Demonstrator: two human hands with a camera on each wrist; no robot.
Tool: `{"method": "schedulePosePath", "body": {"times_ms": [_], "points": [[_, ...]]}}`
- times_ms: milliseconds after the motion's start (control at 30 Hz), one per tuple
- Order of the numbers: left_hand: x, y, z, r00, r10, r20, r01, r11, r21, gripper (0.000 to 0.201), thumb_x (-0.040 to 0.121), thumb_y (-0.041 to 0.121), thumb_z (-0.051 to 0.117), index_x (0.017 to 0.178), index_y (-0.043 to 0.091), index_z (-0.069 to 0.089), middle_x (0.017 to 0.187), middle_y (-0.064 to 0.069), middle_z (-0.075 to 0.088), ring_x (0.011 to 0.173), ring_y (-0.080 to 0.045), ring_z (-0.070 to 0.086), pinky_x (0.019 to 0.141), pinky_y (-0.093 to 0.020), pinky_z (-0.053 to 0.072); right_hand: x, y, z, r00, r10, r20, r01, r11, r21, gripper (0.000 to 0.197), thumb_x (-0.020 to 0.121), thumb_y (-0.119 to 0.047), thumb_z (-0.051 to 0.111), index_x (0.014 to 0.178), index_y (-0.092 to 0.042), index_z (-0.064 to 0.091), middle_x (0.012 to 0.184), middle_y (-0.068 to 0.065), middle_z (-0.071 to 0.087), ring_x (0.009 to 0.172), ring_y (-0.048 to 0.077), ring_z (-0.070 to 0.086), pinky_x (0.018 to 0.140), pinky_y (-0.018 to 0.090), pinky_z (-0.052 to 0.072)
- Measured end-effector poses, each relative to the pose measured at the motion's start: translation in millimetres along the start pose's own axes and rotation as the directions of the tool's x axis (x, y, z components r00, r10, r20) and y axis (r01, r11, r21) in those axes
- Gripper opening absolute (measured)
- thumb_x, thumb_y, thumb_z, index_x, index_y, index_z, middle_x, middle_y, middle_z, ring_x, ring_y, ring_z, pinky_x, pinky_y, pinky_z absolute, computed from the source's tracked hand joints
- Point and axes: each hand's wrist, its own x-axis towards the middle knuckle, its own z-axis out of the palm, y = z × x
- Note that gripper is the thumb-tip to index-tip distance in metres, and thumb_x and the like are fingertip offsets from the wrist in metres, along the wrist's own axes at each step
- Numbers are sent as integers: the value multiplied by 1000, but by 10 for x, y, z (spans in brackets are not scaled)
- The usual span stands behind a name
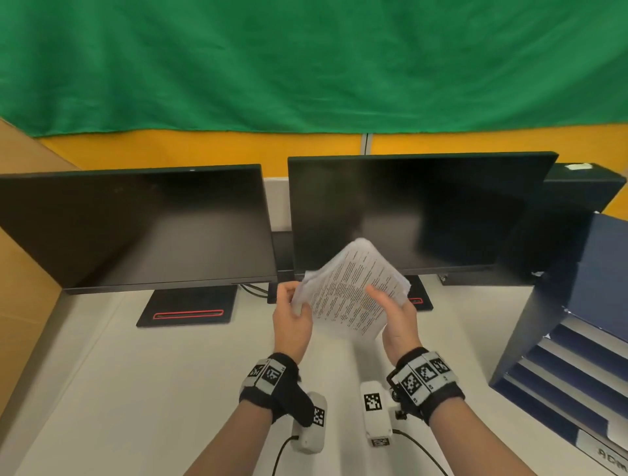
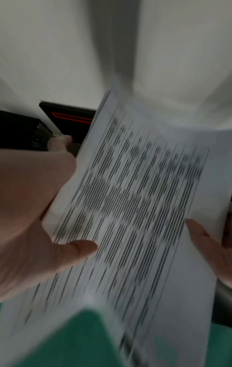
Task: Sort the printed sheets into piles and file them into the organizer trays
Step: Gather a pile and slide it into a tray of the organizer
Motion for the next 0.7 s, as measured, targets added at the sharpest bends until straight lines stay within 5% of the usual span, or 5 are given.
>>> {"method": "schedulePosePath", "body": {"times_ms": [100, 167, 433, 567, 700], "points": [[-41, -35, 29, 997, -63, -44, 60, 997, -58, 31, 88, 1, 56, 111, 16, 42, 91, 13, 53, 81, 1, 56, 63, -10, 49, -6, 14, 4, 998, -35, -57, 30, 996, -82, 10, 84, -7, 63, 92, -13, 61, 87, -1, 64, 82, 13, 60, 68, 22, 46], [-34, -57, 38, 992, -96, -84, 88, 992, -95, 33, 89, 8, 59, 114, 21, 41, 96, 14, 53, 86, -1, 56, 69, -16, 48, 7, 33, 12, 997, -35, -73, 27, 994, -103, 9, 89, -8, 58, 97, -12, 58, 88, -1, 63, 79, 8, 59, 65, 19, 43], [163, -90, -35, 959, -243, -145, 204, 949, -242, 32, 90, 18, 57, 117, 19, 39, 108, -3, 58, 93, -21, 62, 77, -37, 55, 104, 45, -30, 996, 30, -81, -47, 975, -219, 17, 94, -15, 47, 108, -10, 54, 98, 9, 65, 84, 20, 62, 77, 37, 51], [137, -158, -29, 957, -272, -98, 249, 948, -199, 25, 93, 12, 45, 118, 17, 40, 106, -3, 56, 91, -20, 59, 72, -33, 50, 51, 108, -68, 994, 94, -63, -107, 964, -244, 26, 89, -4, 46, 110, -17, 54, 108, 6, 65, 98, 20, 63, 84, 38, 52], [59, -272, -30, 957, -286, -51, 282, 957, -71, 19, 94, 12, 44, 110, 21, 45, 110, -7, 57, 103, -27, 58, 89, -44, 50, -31, 190, -97, 989, 113, -91, -134, 950, -282, 24, 93, -10, 49, 113, -22, 57, 112, 4, 66, 104, 19, 64, 90, 40, 53]]}}
